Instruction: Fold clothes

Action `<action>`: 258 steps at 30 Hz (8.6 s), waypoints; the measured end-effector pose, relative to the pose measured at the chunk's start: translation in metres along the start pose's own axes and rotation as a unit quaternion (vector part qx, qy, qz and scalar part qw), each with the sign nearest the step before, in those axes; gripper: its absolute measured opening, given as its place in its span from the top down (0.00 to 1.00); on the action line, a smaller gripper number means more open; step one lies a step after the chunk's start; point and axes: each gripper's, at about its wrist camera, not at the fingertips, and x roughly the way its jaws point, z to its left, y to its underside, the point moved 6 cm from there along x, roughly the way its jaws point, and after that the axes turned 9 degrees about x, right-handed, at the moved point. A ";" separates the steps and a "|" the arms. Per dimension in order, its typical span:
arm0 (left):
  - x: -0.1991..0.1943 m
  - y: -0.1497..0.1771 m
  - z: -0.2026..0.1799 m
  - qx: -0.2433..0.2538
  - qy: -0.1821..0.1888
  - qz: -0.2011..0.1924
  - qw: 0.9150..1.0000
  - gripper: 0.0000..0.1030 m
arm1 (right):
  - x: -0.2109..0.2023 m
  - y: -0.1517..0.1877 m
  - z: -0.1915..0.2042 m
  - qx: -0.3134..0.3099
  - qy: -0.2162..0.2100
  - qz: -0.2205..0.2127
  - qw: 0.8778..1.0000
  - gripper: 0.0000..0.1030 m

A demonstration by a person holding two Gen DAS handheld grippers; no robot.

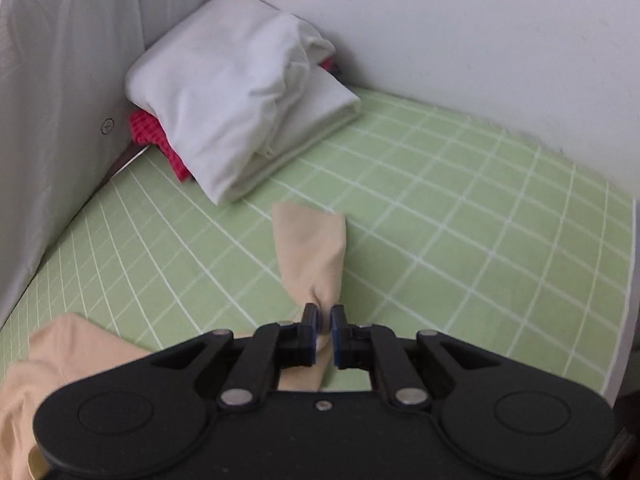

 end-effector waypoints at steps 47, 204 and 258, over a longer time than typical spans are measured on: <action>-0.027 0.021 -0.019 0.022 -0.013 -0.007 1.000 0.13 | -0.004 -0.025 -0.088 0.117 -0.004 -0.062 0.991 0.96; -0.032 -0.055 0.179 -0.018 0.002 -0.107 0.994 0.13 | -0.046 0.237 0.163 -0.272 -0.032 0.064 0.960 0.00; 0.060 -0.033 0.192 0.086 -0.037 0.014 0.996 0.45 | -0.041 0.237 0.170 -0.228 -0.017 0.029 0.973 0.00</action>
